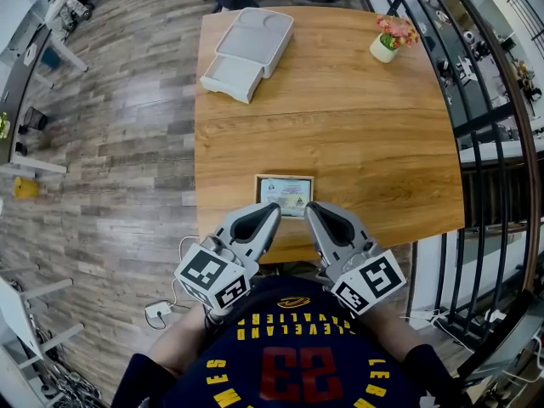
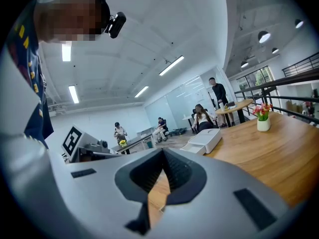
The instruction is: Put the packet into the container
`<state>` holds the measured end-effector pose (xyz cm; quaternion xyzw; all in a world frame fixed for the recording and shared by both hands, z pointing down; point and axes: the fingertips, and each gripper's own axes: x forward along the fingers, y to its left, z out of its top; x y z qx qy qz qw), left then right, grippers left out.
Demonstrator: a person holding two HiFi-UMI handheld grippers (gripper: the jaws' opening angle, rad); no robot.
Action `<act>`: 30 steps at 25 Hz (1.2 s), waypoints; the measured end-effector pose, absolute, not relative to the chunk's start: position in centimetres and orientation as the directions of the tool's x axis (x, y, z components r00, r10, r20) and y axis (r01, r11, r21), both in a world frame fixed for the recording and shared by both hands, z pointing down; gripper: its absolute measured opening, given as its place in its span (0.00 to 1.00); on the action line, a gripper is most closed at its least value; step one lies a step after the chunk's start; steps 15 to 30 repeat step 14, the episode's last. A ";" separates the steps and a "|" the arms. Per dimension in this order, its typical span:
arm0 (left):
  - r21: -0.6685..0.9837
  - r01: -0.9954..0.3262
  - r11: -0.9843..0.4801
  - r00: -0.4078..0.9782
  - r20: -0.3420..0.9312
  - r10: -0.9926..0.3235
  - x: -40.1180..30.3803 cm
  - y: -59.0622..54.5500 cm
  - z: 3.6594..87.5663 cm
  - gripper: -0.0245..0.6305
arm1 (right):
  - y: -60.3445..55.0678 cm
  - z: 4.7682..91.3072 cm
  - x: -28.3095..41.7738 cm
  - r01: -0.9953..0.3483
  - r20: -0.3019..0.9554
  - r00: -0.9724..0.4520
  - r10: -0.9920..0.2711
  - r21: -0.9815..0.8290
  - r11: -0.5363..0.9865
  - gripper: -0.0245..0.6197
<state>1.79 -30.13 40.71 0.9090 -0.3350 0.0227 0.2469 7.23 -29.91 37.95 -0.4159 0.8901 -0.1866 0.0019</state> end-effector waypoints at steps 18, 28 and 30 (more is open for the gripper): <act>0.413 -0.627 -0.660 0.772 0.219 -0.597 1.5 -29.9 41.2 0.05 | -29.6 38.4 6.6 -0.735 0.161 -0.660 -0.734 -0.336 0.588 0.06; 0.413 -0.627 -0.660 0.772 0.219 -0.597 1.5 -29.9 41.2 0.05 | -29.6 38.4 6.6 -0.735 0.161 -0.660 -0.734 -0.336 0.588 0.06; 0.413 -0.627 -0.660 0.772 0.219 -0.597 1.5 -29.9 41.2 0.05 | -29.6 38.4 6.6 -0.735 0.161 -0.660 -0.734 -0.336 0.588 0.06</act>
